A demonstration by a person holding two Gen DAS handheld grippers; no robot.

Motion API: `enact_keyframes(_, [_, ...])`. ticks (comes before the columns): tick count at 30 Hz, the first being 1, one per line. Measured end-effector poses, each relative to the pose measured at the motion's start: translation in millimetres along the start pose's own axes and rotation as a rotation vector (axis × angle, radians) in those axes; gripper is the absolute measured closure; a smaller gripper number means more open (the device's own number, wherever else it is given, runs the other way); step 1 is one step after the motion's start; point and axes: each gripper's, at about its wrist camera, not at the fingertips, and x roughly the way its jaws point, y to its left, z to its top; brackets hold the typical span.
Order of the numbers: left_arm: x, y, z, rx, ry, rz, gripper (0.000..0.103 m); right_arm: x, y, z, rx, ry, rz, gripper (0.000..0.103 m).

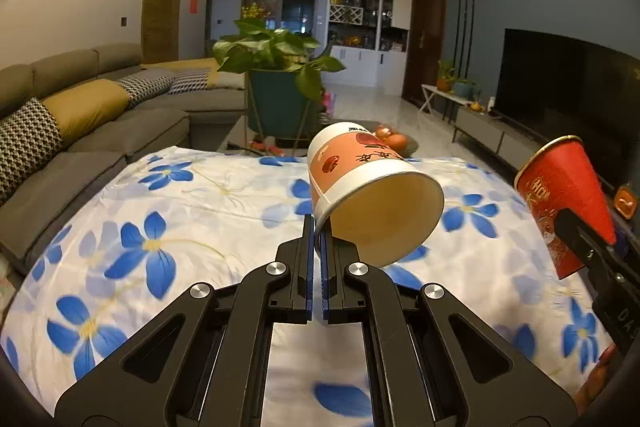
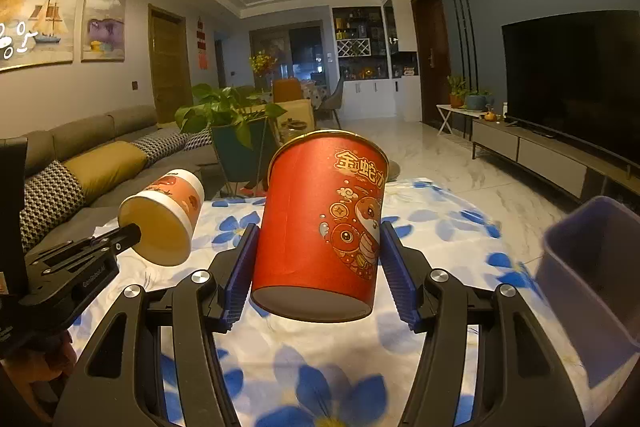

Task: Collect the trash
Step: 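Carry the red cup and white-and-orange cup in both tools over the grey bin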

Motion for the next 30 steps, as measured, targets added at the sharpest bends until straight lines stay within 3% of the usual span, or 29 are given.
enact_keyframes(18, [-40,-105,-14,0.09,-0.016,-0.164,0.101,-75,-78,-5,0.053,-0.05,-0.123,0.045])
enact_keyframes(30, [-33,-211,-20,0.218,-0.024,-0.331,0.101,-98,-160,-8,0.134,-0.093,-0.315,0.045])
